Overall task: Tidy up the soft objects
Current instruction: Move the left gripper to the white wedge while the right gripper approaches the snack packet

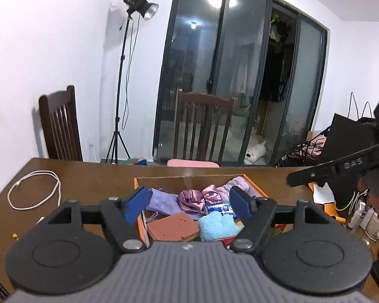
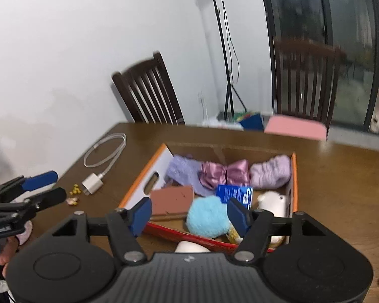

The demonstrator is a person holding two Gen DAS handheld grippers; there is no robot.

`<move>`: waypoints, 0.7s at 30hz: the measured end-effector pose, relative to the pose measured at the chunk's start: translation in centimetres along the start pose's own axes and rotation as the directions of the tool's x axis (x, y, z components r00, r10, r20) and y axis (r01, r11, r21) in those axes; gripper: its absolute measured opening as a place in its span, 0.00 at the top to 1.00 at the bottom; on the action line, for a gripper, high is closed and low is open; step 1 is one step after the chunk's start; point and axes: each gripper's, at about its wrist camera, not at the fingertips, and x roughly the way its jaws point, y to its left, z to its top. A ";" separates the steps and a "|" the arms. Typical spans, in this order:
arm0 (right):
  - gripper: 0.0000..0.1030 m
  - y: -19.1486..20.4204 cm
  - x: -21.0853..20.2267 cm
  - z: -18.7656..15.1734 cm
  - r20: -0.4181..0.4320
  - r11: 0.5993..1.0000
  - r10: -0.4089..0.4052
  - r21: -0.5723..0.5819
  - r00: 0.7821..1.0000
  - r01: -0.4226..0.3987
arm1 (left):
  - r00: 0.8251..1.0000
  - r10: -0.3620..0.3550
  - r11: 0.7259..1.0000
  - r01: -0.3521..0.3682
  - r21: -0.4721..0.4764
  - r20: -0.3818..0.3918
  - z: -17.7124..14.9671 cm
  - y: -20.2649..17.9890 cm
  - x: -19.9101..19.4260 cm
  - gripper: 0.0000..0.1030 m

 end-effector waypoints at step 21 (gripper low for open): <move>0.21 3.7 -0.5 -17.0 0.206 0.996 -0.045 -0.061 0.978 0.059 | 0.989 0.132 0.991 -0.131 0.021 -0.060 -14.9 -0.2 -3.5 0.20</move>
